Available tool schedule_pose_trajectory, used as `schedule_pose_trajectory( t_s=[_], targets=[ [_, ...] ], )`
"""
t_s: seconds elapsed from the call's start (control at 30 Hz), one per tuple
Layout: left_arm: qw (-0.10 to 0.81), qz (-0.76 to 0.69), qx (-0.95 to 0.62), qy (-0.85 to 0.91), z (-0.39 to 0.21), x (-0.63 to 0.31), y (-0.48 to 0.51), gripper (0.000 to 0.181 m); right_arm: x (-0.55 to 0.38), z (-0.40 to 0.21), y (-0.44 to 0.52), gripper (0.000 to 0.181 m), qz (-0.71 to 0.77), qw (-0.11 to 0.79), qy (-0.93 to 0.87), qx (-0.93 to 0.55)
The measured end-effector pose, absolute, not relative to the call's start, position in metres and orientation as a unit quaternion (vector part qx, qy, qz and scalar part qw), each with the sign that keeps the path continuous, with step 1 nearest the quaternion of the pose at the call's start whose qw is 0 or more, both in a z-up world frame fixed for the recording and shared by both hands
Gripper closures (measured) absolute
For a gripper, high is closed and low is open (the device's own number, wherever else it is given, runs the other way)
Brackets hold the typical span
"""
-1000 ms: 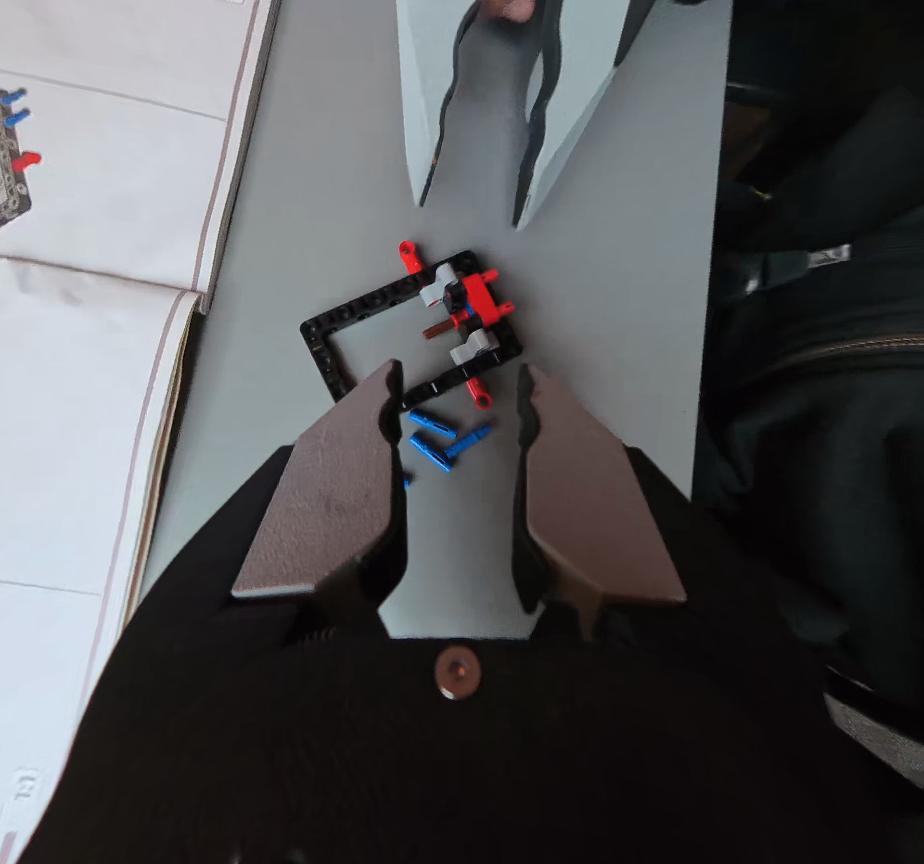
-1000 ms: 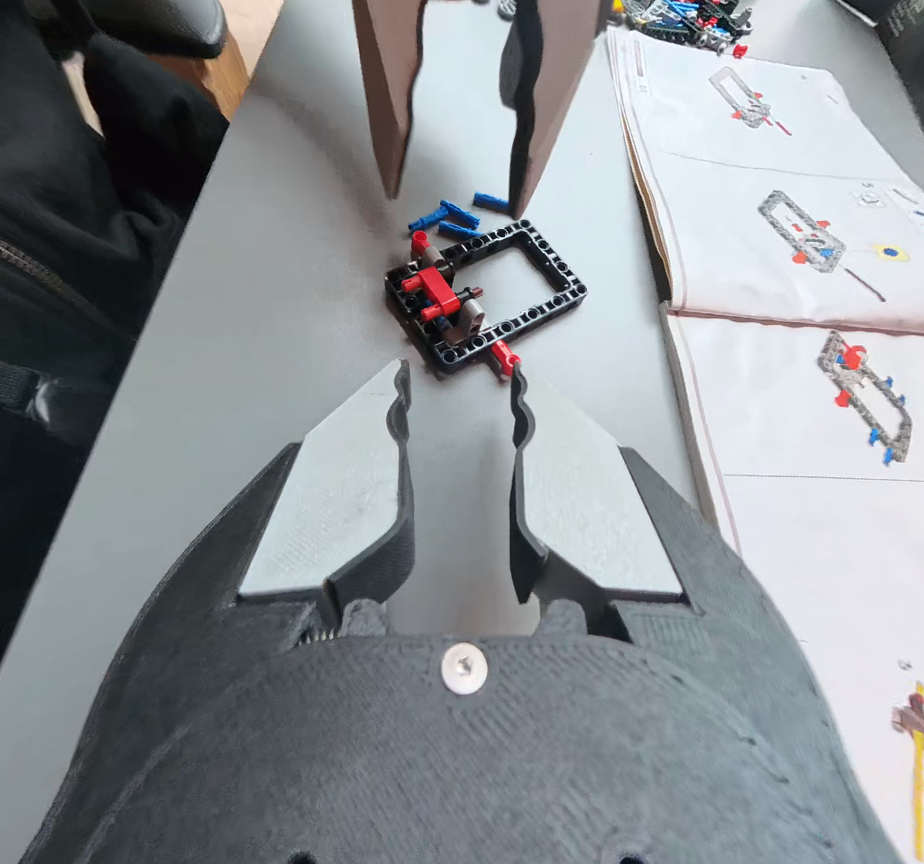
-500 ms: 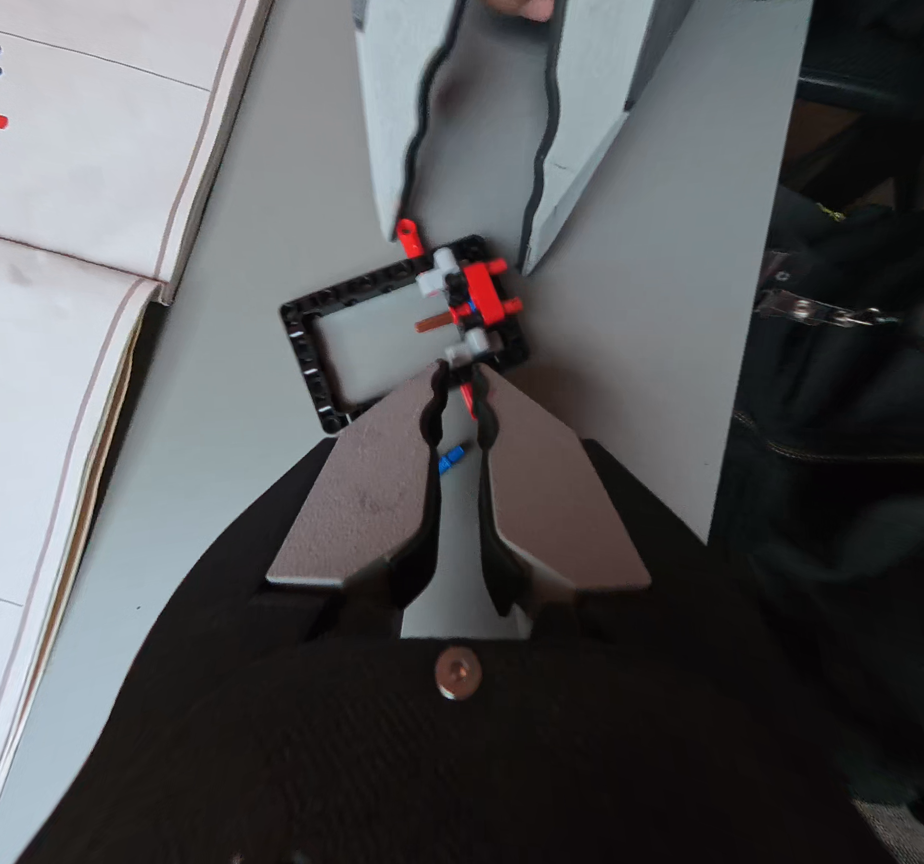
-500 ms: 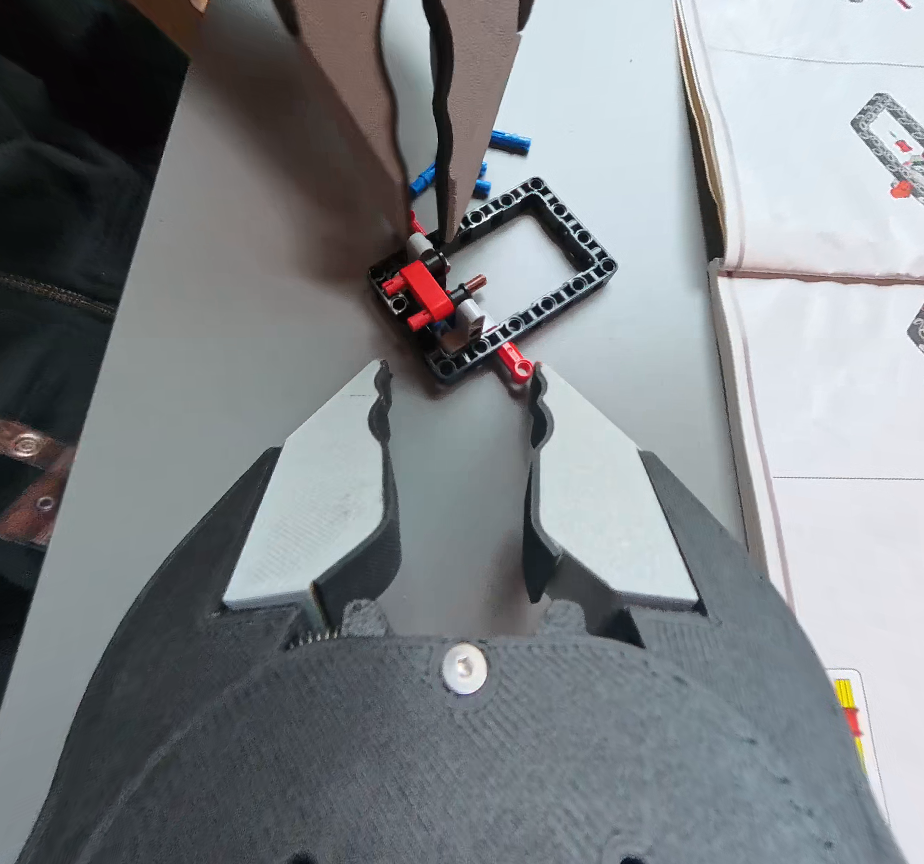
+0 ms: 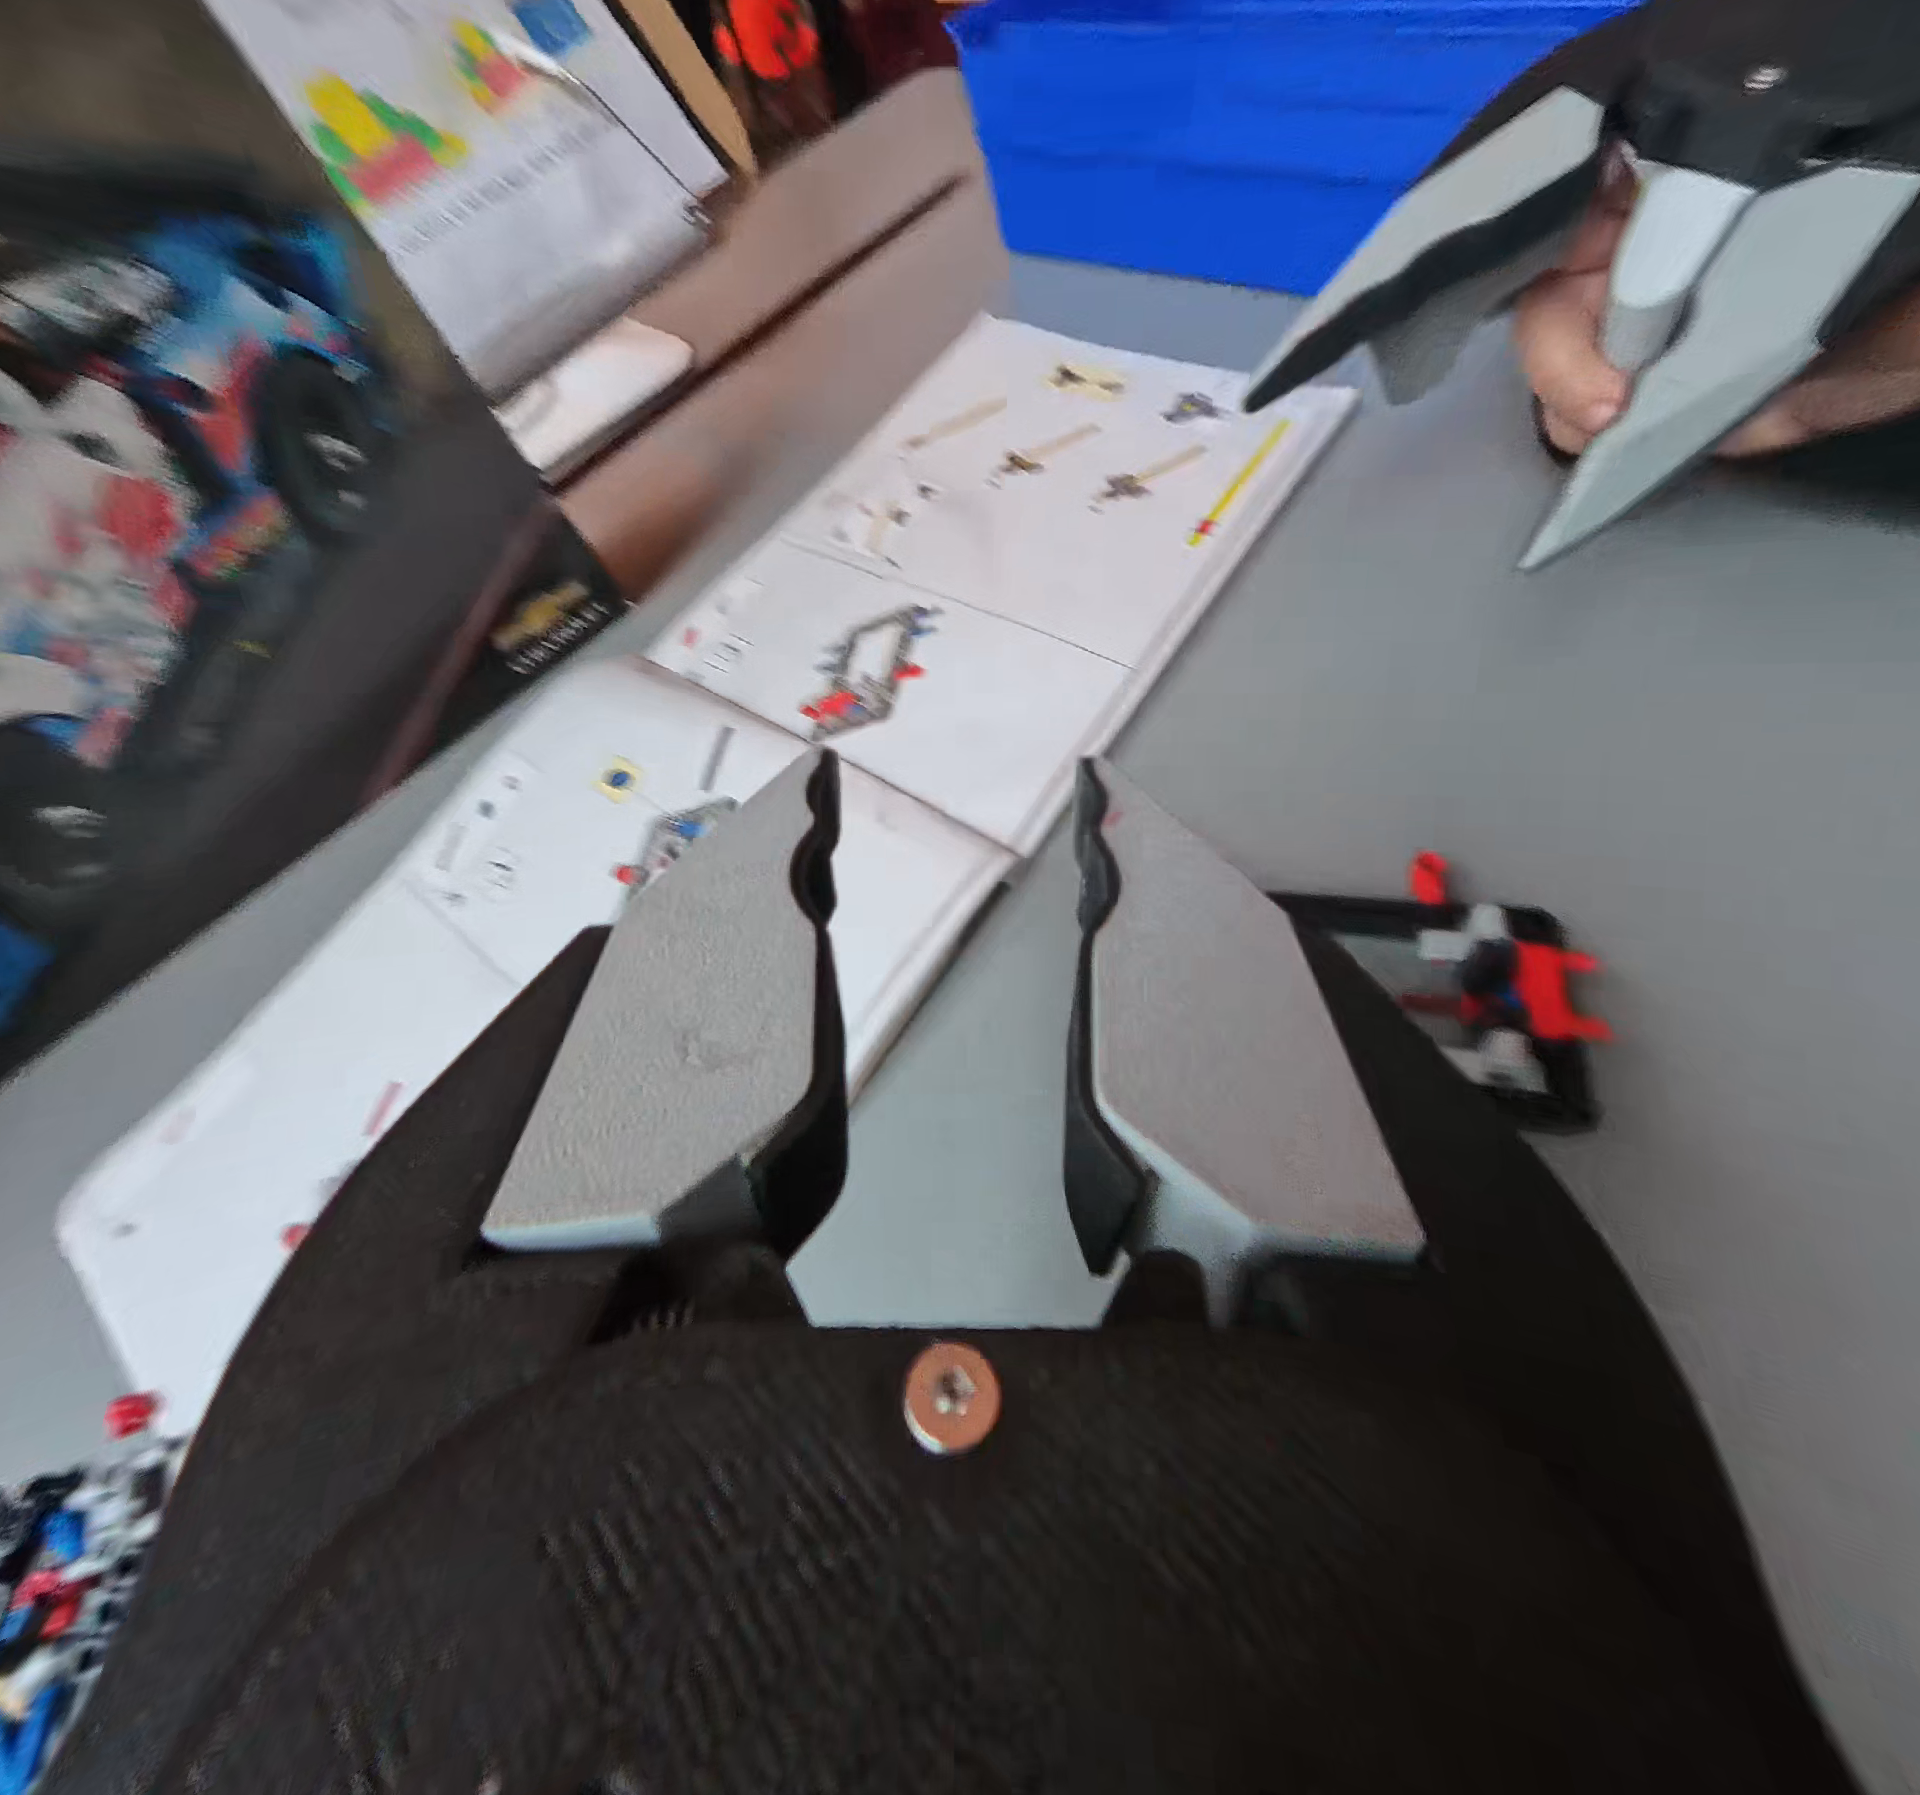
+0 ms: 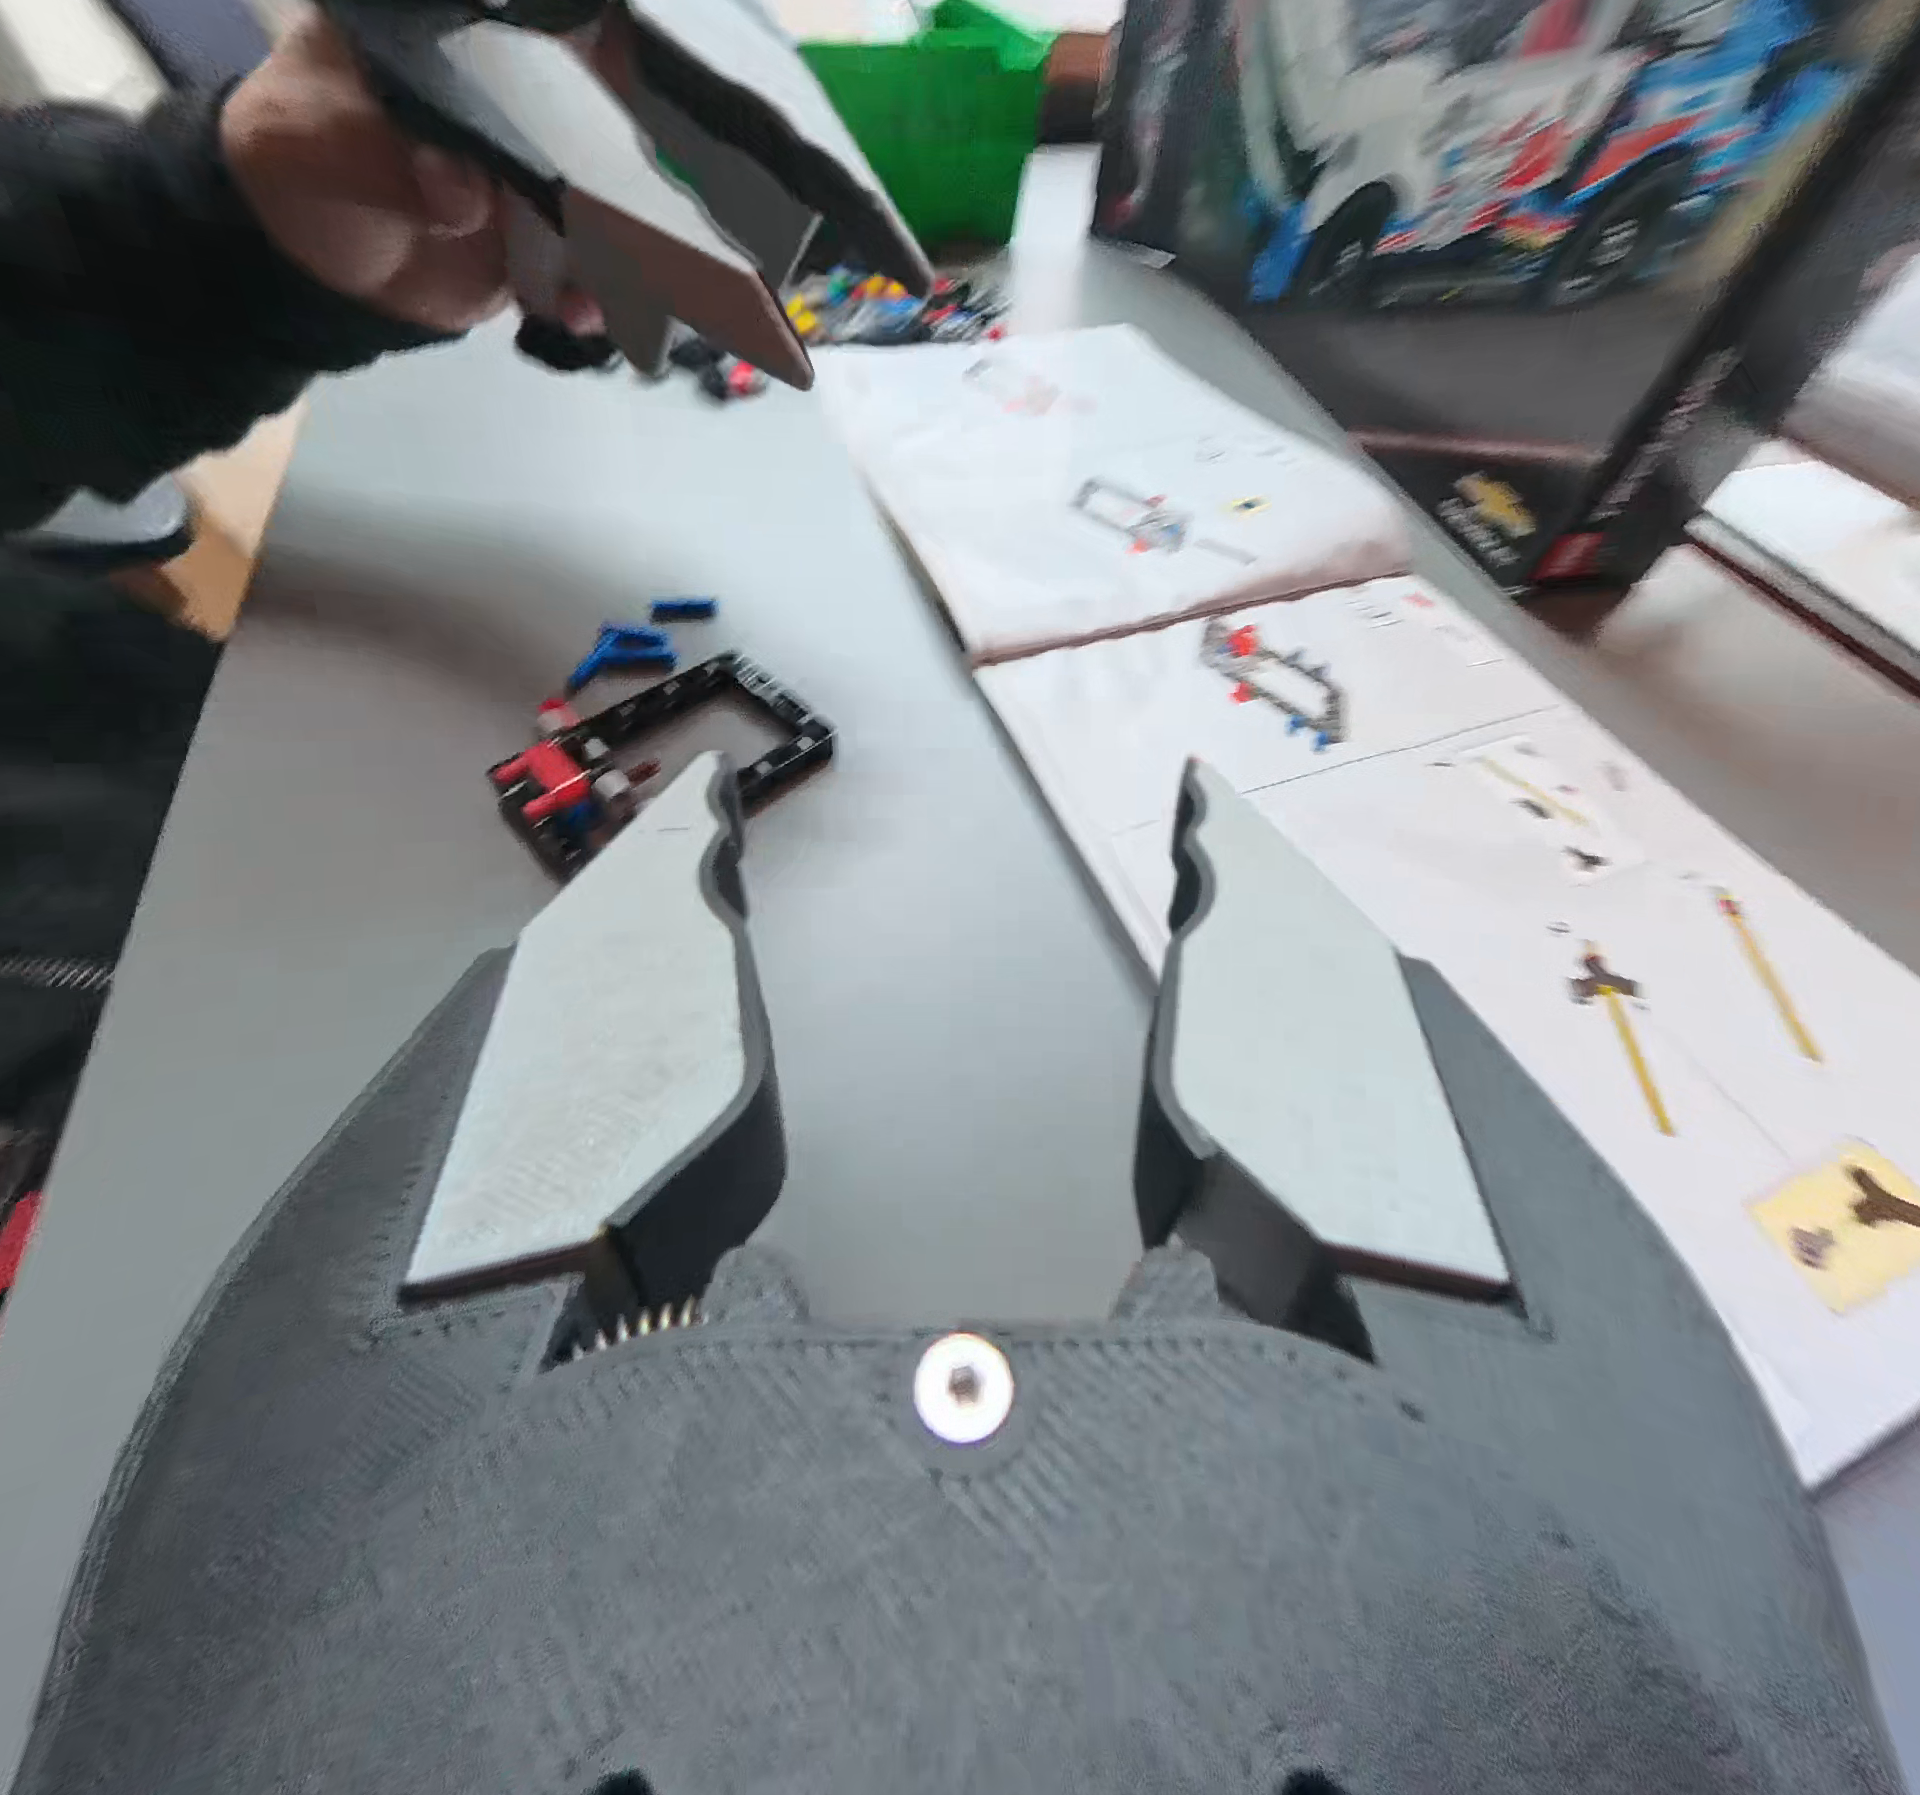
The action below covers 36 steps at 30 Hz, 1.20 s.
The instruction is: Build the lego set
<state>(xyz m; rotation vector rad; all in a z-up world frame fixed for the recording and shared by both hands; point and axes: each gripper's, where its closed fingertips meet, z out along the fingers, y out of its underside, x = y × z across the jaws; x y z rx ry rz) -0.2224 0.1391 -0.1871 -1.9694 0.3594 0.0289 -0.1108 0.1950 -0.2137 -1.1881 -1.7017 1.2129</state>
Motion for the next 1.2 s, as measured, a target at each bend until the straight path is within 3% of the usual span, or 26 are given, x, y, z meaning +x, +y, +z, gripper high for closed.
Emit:
schedule_pose_trajectory(
  t_s=[0.1,0.2,0.3,0.4,0.5,0.63,0.7,0.87,1.0,1.07,1.2],
  targets=[
    [0.559,0.033,-0.813,0.156,-0.178,-0.232,0.158,0.127,-0.117,-0.198,0.212,0.079,0.48,0.412,-0.617,-0.468],
    [0.573,0.033,-0.805,0.148,-0.177,-0.241,0.182,0.116,-0.129,-0.182,0.226,0.076,0.493,0.443,-0.58,-0.474],
    [0.603,0.03,-0.783,0.152,-0.171,-0.247,0.205,0.112,-0.151,-0.167,0.235,0.061,0.5,0.45,-0.565,-0.477],
    [0.605,0.02,-0.779,0.165,-0.171,-0.246,0.22,0.106,-0.175,-0.163,0.236,0.061,0.508,0.436,-0.57,-0.476],
    [0.595,0.007,-0.786,0.17,-0.179,-0.241,0.22,0.102,-0.191,-0.176,0.23,0.078,0.507,0.441,-0.582,-0.458],
    [0.589,-0.025,-0.784,0.193,-0.186,-0.231,0.203,0.092,-0.197,-0.205,0.217,0.079,0.468,0.424,-0.635,-0.445],
    [0.611,-0.01,-0.769,0.188,-0.18,-0.235,0.202,0.109,-0.198,-0.209,0.215,0.082,0.463,0.425,-0.641,-0.44],
    [0.604,-0.048,-0.771,0.197,-0.188,-0.222,0.204,0.093,-0.199,-0.209,0.212,0.083,0.47,0.414,-0.641,-0.444],
    [0.631,-0.049,-0.748,0.199,-0.178,-0.218,0.203,0.104,-0.196,-0.211,0.21,0.089,0.465,0.405,-0.647,-0.449],
    [0.631,-0.05,-0.751,0.19,-0.176,-0.222,0.203,0.096,-0.195,-0.213,0.213,0.09,0.458,0.405,-0.645,-0.458],
    [0.6,-0.096,-0.774,0.177,-0.183,-0.219,0.199,0.1,-0.192,-0.21,0.223,0.095,0.47,0.403,-0.624,-0.477]
  ],
)
